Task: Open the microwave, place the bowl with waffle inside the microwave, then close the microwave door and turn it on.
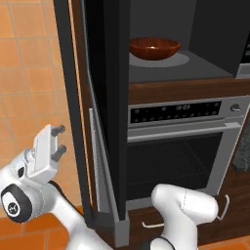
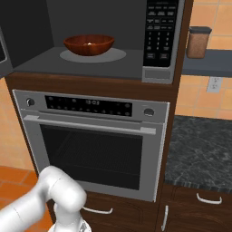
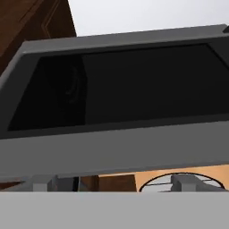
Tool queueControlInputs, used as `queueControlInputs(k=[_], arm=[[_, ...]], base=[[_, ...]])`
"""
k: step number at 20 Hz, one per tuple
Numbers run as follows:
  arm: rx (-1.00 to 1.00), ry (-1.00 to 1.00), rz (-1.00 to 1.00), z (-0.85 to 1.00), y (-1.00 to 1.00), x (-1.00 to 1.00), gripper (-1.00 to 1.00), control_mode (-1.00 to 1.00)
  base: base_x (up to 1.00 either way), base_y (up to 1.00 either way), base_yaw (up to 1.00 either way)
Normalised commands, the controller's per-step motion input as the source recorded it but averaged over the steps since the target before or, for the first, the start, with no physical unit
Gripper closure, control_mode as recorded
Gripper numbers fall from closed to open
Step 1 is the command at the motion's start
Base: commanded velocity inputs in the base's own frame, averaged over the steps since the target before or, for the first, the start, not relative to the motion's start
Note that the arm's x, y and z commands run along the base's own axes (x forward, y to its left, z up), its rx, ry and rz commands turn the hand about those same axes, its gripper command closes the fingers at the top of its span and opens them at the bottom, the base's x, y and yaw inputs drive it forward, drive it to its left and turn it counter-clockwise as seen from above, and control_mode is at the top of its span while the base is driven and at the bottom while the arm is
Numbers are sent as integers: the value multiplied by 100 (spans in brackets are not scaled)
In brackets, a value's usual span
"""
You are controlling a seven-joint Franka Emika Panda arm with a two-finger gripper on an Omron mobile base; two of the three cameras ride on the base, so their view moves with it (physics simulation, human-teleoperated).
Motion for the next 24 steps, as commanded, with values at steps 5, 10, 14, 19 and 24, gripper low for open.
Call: queueControlInputs(k=[5, 10, 14, 19, 24], arm=[[0, -10, 0, 38, 25, -27, -100, -100], [4, -3, -2, 19, -31, -15, -100, -100], [9, -2, 0, 3, -83, 0, -100, -100], [7, -5, 0, 4, -70, -5, -100, -100], [6, -2, 0, 16, -65, -13, -100, -100]], base=[[0, 0, 0], [0, 0, 0], [0, 0, 0], [0, 0, 0], [0, 0, 0]])
